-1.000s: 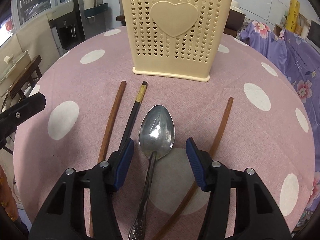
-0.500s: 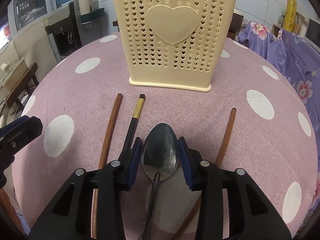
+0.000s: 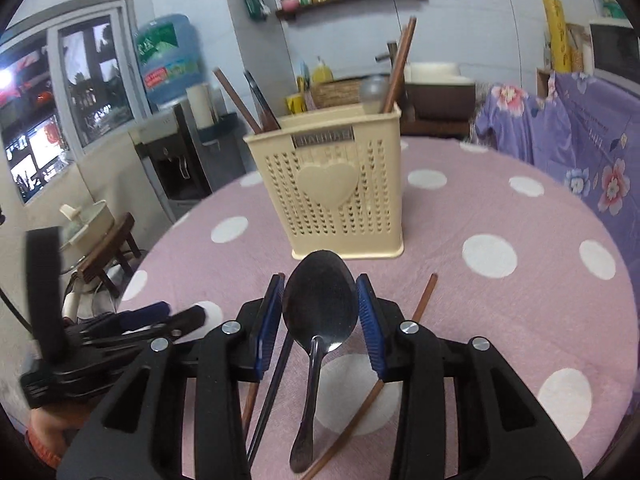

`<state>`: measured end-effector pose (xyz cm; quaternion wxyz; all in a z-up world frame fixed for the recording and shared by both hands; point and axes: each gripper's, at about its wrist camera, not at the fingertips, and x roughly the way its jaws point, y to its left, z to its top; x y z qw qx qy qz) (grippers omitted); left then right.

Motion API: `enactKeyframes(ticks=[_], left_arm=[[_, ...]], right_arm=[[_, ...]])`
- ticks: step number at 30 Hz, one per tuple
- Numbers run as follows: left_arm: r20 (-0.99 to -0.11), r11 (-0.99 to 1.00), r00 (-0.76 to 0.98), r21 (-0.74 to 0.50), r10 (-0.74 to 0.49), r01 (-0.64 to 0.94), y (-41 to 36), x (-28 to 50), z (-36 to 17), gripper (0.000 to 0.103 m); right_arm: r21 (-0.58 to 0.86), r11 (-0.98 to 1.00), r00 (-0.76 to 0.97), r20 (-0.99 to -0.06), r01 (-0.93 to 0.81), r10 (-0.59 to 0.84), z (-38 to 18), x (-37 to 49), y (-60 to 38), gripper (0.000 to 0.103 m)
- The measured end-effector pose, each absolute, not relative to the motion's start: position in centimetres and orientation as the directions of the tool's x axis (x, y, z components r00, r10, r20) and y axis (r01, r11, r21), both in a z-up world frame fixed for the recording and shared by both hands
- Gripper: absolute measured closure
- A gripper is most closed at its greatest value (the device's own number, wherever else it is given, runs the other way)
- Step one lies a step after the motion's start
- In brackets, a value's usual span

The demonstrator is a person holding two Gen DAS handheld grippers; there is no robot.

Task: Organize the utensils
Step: 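Grasp a brown chopstick with the left tool while the right tool holds the spoon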

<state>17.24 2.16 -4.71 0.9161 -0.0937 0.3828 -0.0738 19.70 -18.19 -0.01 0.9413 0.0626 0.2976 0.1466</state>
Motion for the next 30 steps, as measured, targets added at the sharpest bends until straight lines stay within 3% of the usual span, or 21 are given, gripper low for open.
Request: enactKeyframes(ticks=[3,8,13,16,19,30], left_arm=[[-0.698,0.970,0.680,-0.229,-0.225,0.085,1.2,17.6,-5.0,0.037],[-0.723,0.968,0.646,-0.215,-0.246,0.127,-0.9,18.9,-5.1,0.051],[-0.755,0.980,0.625,-0.158,-0.201,0.124,-3.1,21.0,-5.8,0.060],[-0.789,0.981,0.583,-0.161,-0.194,0.109,-3.8,22.2,-7.0,0.072],[-0.791,0.992,0.599,-0.088,-0.126,0.093,-4.6,22.5,-7.3,0.079],[-0.784,0.996,0.618,0.007,-0.051,0.092,-6.1,23.8,-7.5,0.084]], right_arm=[[0.207,0.947,0.802,-0.505,-0.247,0.319,0.6,18.1,-18.5,0.065],[0.214,0.942,0.815,-0.476,-0.258,0.332,1.1,17.0,-18.8,0.065],[0.185,0.949,0.838,-0.447,-0.256,0.313,1.6,16.2,-18.9,0.065],[0.177,0.951,0.849,-0.431,-0.254,0.307,1.8,15.6,-19.1,0.065],[0.172,0.952,0.861,-0.409,-0.253,0.303,2.2,15.0,-19.5,0.065],[0.183,0.953,0.878,-0.378,-0.242,0.296,3.1,14.2,-20.5,0.065]])
